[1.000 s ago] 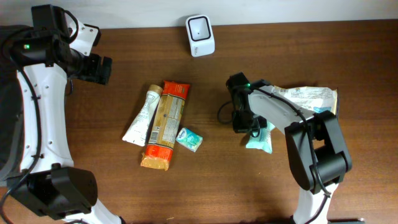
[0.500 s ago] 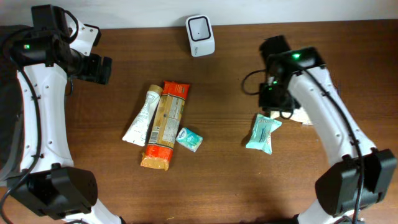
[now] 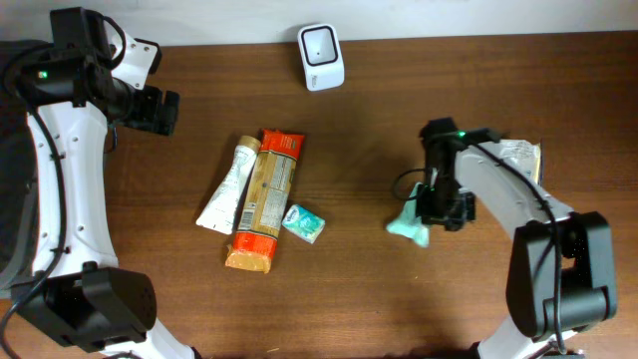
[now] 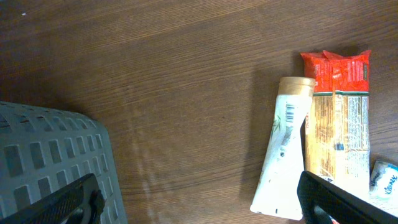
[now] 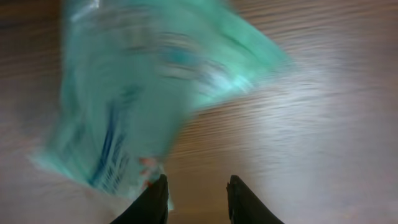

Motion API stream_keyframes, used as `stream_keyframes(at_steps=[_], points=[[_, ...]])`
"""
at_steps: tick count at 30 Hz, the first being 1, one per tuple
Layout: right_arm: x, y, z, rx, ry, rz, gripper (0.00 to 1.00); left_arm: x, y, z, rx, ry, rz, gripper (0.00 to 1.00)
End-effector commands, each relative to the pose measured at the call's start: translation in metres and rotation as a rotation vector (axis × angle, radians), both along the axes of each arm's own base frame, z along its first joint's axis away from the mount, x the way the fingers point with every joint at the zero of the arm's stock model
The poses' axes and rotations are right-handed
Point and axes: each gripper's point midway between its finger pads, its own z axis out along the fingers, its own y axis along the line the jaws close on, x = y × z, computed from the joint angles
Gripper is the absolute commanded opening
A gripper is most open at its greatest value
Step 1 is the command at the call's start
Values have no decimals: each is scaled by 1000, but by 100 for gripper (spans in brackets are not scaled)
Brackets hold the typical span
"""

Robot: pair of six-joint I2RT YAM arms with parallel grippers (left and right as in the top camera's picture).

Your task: Scan the item barcode

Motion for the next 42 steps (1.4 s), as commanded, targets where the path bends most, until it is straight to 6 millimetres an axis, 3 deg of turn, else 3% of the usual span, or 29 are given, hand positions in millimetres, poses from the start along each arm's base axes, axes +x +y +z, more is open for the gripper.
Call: stream_keyframes(at_steps=[1,4,7,9,11,12,13,14,16,22,24,27,31,33,34,36,39,42], points=[[-6,45,-6,63,-6,105,32,-1,2,9,2,-25,-11,99],[-5,69,-7,74,-41,179,33,-1,2,9,2,-25,-11,99],[1,65,-2,87,-50,156,32,-1,2,9,2,-25,-11,99],[11,63,17,109,-87,131,32,-1,2,9,2,-25,-11,99],[30,53,61,137,-204,115,46,-1,2,9,2,-25,-11,99],[36,41,79,145,-260,85,61,-1,2,9,2,-25,-11,99],[39,28,86,145,-287,71,71,-1,2,9,2,-25,-11,99],[40,18,87,191,-284,73,75,-1,2,9,2,-25,-11,99],[43,20,75,365,-262,109,75,-1,2,9,2,-25,-11,99],[41,6,-1,490,-81,81,73,-1,2,9,2,-25,-11,99],[36,6,-15,496,-39,86,73,-1,2,9,2,-25,-11,99],[32,7,-31,512,-15,78,69,-1,2,9,2,-25,-10,99],[28,19,-40,587,-37,67,49,-1,1,9,2,-25,-11,99],[24,21,-44,600,-35,66,36,-1,1,9,2,-25,-11,99],[23,21,-46,601,-37,66,19,-1,1,9,2,-25,-11,99],[25,21,-45,601,-44,68,6,-1,2,9,2,-25,-11,99],[34,24,-38,619,-73,73,4,-1,1,9,2,-25,-11,99],[54,28,-4,644,-159,96,4,-1,2,9,2,-25,-11,99]])
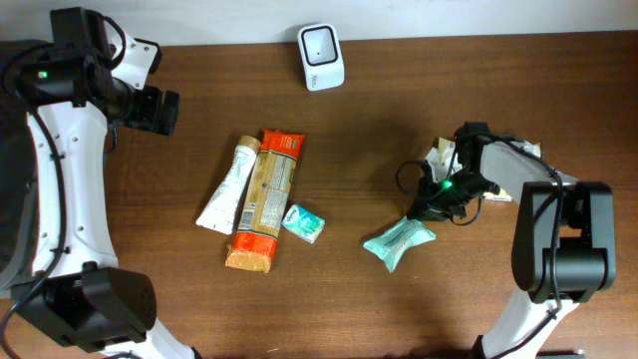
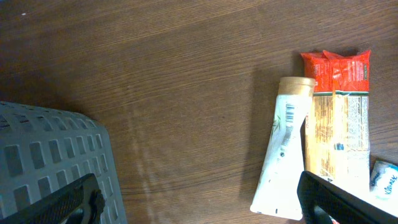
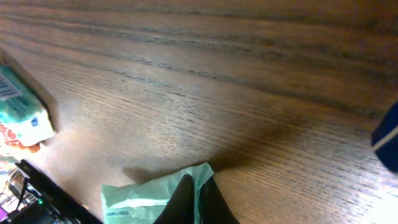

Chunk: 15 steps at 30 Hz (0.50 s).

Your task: Scan the item barcode

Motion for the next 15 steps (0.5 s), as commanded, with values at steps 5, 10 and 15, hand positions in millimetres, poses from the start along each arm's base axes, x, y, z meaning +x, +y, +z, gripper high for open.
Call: stream_keyframes(at_steps=[5,10,15], points=[[45,12,120,7,-308,26,4,-1,2,9,2,-25,-11,99],[62,27,170,-326,-478,23,4,-1,2,9,2,-25,-11,99],[38,16,147,-479,-354,56,52,-1,2,9,2,-25,-10,99]])
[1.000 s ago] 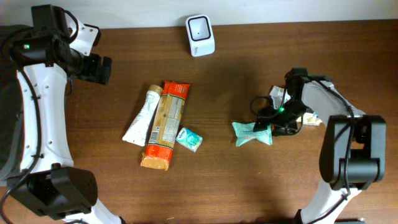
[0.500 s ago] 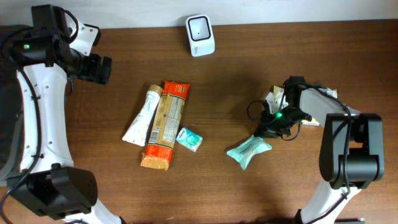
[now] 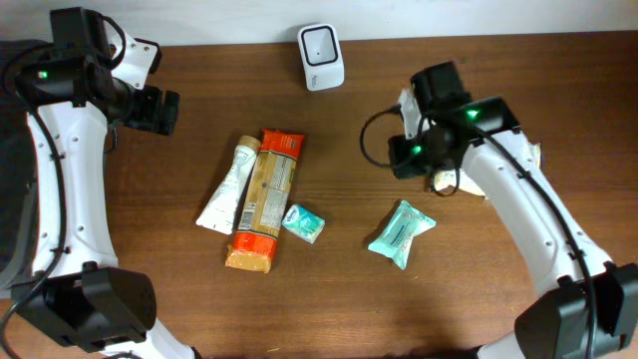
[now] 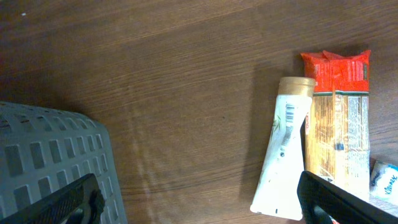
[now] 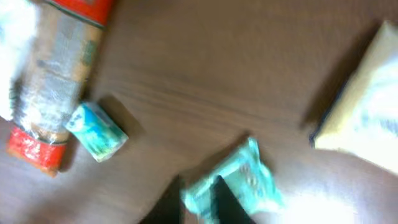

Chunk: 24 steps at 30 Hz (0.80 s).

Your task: Scan the item barcode

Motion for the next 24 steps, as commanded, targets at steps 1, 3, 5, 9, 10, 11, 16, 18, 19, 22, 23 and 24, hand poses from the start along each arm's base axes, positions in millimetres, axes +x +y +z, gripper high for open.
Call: stream_keyframes(at_steps=[1,3,5,9,10,11,16,18,19,22,23,24], points=[[-9,-42,-16,-104,98,-78,63,-1,2,9,2,-25,-10,99],[-21,-45,-27,12,182,39,72,-1,1,9,2,-25,-11,99],[-27,-48,-46,87,245,101,76,-1,1,9,2,-25,-11,99],[-36,-49,-82,212,350,163,78,-1,1,9,2,-25,-11,99],[-37,-50,-95,257,387,167,77,-1,1,9,2,-25,-11,99],[-37,-51,-103,277,408,174,77,-1,1,9,2,-25,-11,99],[-41,-54,-134,296,469,206,78,-1,1,9,2,-25,-11,99],[-42,-54,-145,293,468,206,77,-1,2,9,2,-25,-11,99],[-45,-54,-148,295,476,209,77,-1,2,9,2,-25,-11,99],[-59,-52,-157,309,505,223,72,-1,1,9,2,-25,-11,99],[-63,-51,-160,317,509,222,69,-1,1,9,2,-25,-11,99],[-67,-50,-164,327,514,219,66,-1,1,9,2,-25,-11,99]])
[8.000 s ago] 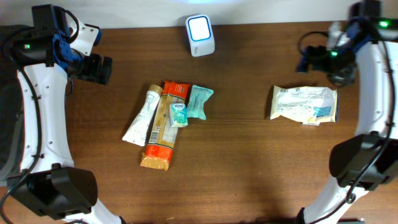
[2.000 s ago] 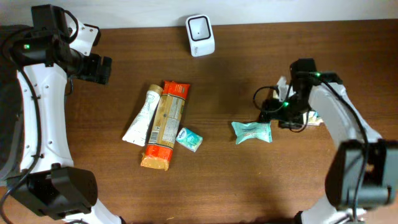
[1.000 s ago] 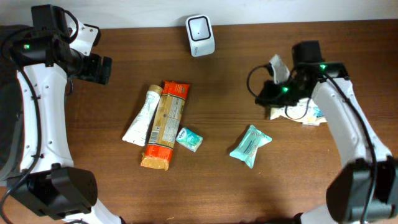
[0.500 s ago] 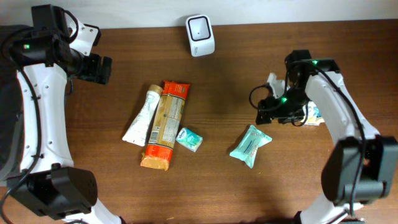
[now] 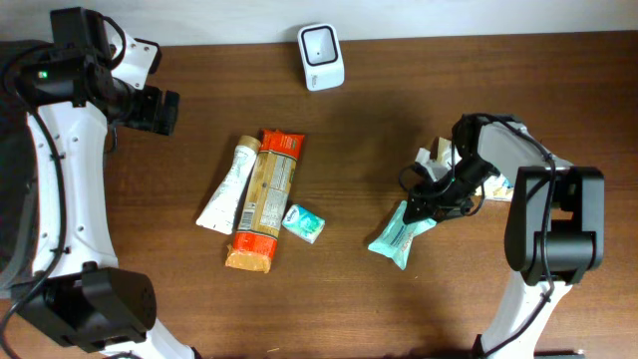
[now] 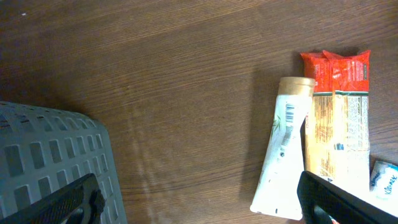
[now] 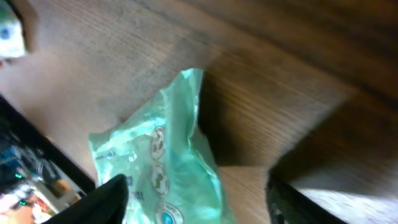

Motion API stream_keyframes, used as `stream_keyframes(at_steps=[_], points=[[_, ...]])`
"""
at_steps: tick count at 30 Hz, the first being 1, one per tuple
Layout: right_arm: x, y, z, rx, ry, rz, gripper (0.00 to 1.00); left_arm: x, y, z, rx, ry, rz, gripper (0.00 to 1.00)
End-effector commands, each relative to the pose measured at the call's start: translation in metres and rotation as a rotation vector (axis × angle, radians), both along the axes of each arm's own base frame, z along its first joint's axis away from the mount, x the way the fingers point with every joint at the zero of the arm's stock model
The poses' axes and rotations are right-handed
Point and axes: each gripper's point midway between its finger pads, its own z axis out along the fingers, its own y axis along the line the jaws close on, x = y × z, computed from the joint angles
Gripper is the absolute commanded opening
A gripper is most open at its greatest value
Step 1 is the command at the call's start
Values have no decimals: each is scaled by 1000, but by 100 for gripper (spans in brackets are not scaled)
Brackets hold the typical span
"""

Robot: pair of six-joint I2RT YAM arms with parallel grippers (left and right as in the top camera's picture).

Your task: Scan the item barcode

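Note:
A green pouch [image 5: 399, 235] lies flat on the wooden table [image 5: 349, 299], right of centre. My right gripper [image 5: 426, 202] is low at the pouch's upper right end. In the right wrist view its fingers [image 7: 109, 198] stand wide open, with the pouch [image 7: 163, 167] lying between them and the jaws not closed on it. The white barcode scanner [image 5: 321, 44] stands at the table's far edge. My left gripper [image 5: 155, 110] hangs open at the far left, holding nothing; its fingertips [image 6: 69, 200] frame bare wood.
A white tube [image 5: 226, 185], a long orange-and-red packet [image 5: 263, 201] and a small tissue pack [image 5: 303, 223] lie together left of centre. A pale packet [image 5: 490, 178] sits under the right arm. A grey basket [image 6: 50, 158] lies by the left gripper.
My right gripper was raised above the table, near the middle right, with its fingers close together. Now it is low beside the green pouch with the fingers wide apart. The pouch has not moved.
At first my right gripper was over the green pouch, which looked blurred in the wrist view. Then it was shut at the pouch's edge on the table. After that it was raised and the pouch lay free. Now it is open at the pouch. The left arm stayed still.

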Motion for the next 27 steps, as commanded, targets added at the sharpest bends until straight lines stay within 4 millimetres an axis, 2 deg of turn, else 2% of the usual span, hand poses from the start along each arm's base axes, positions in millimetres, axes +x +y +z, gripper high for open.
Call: stream_keyframes(at_steps=[1,4,7,10,12,15,17,19,20,21,23,24,27], points=[[-16,2,-16,21,31,6,63,-1,1,9,2,-25,-11,99],[-27,6,-23,40,56,-6,43,-1,1,9,2,-25,-11,99],[-25,8,-22,53,52,-19,17,-1,1,9,2,-25,-11,99],[-22,14,-19,89,45,-33,6,-1,1,9,2,-25,-11,99],[-17,14,-14,93,37,-34,4,-1,1,9,2,-25,-11,99],[6,17,21,112,-34,-35,4,-1,1,9,2,-25,-11,99],[33,18,72,98,-173,-36,4,-1,1,9,2,-25,-11,99],[58,10,112,-17,-310,-88,4,-1,1,9,2,-25,-11,99],[72,0,130,-160,-401,-133,4,-1,1,9,2,-25,-11,99],[83,-10,140,-303,-475,-182,4,-1,1,9,2,-25,-11,99],[96,-19,153,-570,-593,-255,4,-1,1,9,2,-25,-11,99],[104,-17,156,-760,-676,-300,4,-1,1,9,2,-25,-11,99],[113,-12,159,-1120,-875,-420,4,-1,1,9,2,-25,-11,99]])
